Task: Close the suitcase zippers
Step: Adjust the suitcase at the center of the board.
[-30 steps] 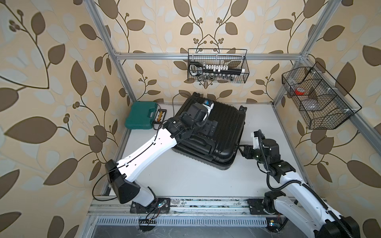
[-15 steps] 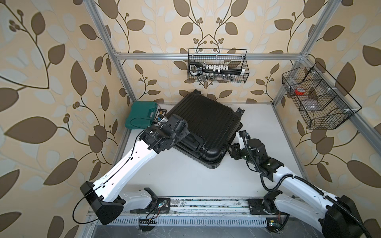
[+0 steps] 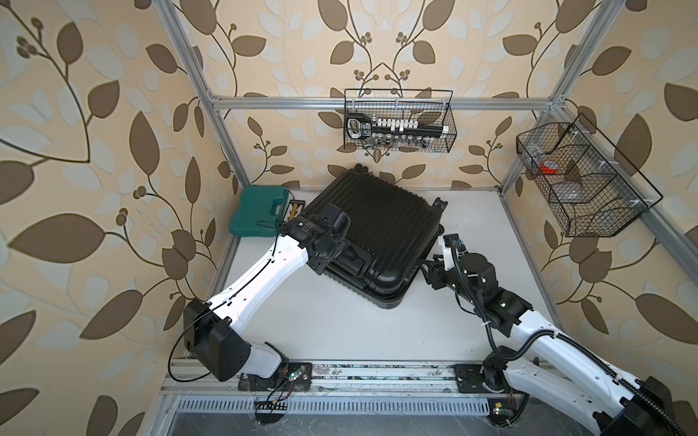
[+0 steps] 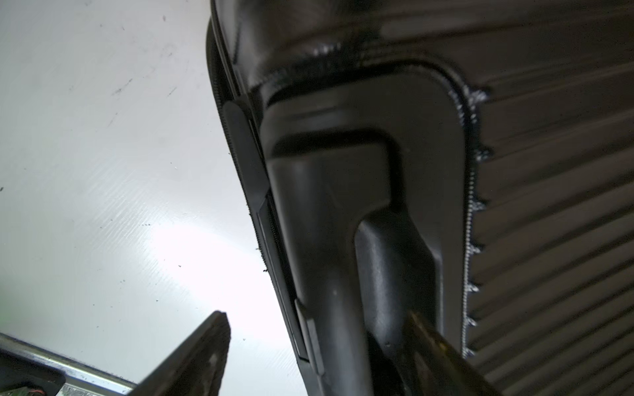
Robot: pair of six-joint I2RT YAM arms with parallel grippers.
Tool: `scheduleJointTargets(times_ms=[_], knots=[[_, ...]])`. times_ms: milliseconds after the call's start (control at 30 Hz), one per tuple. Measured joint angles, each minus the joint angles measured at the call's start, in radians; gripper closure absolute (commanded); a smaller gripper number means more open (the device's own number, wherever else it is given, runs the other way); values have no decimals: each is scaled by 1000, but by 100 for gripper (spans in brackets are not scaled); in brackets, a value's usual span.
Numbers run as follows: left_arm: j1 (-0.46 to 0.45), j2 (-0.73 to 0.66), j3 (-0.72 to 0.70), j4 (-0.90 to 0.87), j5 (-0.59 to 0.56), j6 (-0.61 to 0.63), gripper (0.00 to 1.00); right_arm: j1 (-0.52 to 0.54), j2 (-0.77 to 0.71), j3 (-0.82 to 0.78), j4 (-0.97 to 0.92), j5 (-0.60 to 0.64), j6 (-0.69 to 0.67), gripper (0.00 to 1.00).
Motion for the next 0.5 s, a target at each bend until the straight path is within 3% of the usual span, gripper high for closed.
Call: scheduleJointTargets(times_ms=[233, 433, 500], knots=[[1, 88, 13, -2, 23, 16, 42, 0, -18, 75, -74, 36, -21, 40], [23, 135, 61, -18, 32, 104, 63, -9, -21, 156, -141, 76, -57, 40], [39, 157, 87, -40, 39, 108, 66, -24, -21, 173, -158, 77, -65, 40]])
